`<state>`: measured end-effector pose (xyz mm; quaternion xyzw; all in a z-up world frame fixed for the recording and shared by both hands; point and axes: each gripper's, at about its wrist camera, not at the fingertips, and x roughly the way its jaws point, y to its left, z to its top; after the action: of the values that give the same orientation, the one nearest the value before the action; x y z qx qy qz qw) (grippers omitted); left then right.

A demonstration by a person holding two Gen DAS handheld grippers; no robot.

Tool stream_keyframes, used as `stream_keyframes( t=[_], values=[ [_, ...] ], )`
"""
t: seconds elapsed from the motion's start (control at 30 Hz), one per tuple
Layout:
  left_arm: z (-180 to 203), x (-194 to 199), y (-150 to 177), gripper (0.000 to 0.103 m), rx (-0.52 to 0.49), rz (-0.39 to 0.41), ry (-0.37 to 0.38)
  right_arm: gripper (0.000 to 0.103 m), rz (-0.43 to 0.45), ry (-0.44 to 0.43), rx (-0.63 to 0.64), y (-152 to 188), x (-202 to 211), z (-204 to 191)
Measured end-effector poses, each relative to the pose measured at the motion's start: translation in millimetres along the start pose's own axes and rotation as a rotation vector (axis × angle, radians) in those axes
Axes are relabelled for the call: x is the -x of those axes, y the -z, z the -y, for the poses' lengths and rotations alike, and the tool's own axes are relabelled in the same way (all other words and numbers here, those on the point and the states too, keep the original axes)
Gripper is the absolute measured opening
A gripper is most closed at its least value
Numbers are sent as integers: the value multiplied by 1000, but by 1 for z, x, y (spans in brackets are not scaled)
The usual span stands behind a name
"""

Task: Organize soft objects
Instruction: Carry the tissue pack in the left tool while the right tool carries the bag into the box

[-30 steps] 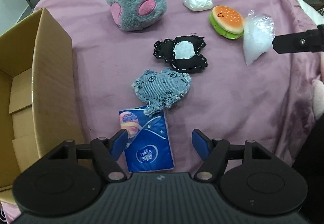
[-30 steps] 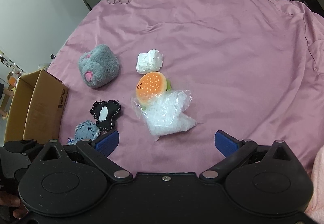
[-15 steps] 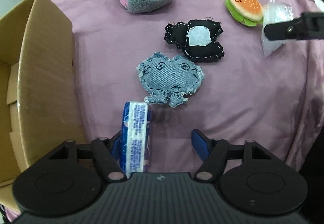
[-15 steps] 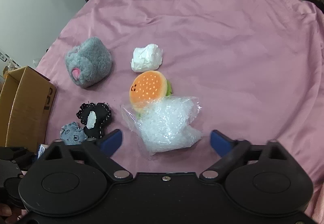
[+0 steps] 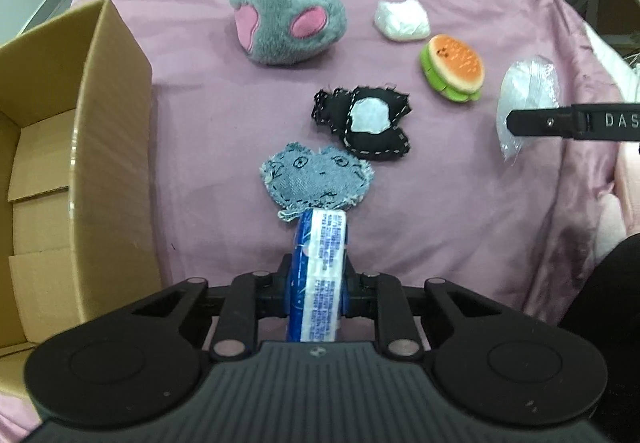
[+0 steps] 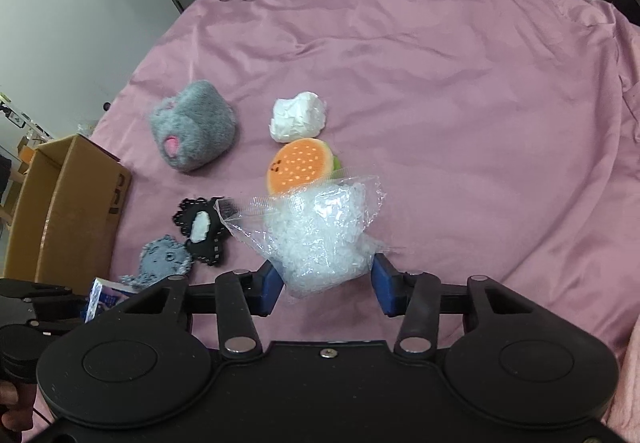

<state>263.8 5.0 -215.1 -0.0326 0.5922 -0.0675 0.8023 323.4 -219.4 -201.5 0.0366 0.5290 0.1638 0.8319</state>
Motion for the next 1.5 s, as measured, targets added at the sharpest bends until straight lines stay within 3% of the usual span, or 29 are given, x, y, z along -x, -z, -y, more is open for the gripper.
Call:
stream_keyframes(
  t=[0.4,0.77,1.13,1.5],
  values=[
    [9,32,3,20,-19,78,19,46,18,6,41,4,28,-29],
    [-15,73,3,20,30,176,57,46,22,16,85,5,43,-73],
    [-55,92,12,20,76,238,57,46,45,27,125,8,44,-126],
    [-118,98,30,20,150,272,5,46,69,9,179,6,38,-178]
  ],
)
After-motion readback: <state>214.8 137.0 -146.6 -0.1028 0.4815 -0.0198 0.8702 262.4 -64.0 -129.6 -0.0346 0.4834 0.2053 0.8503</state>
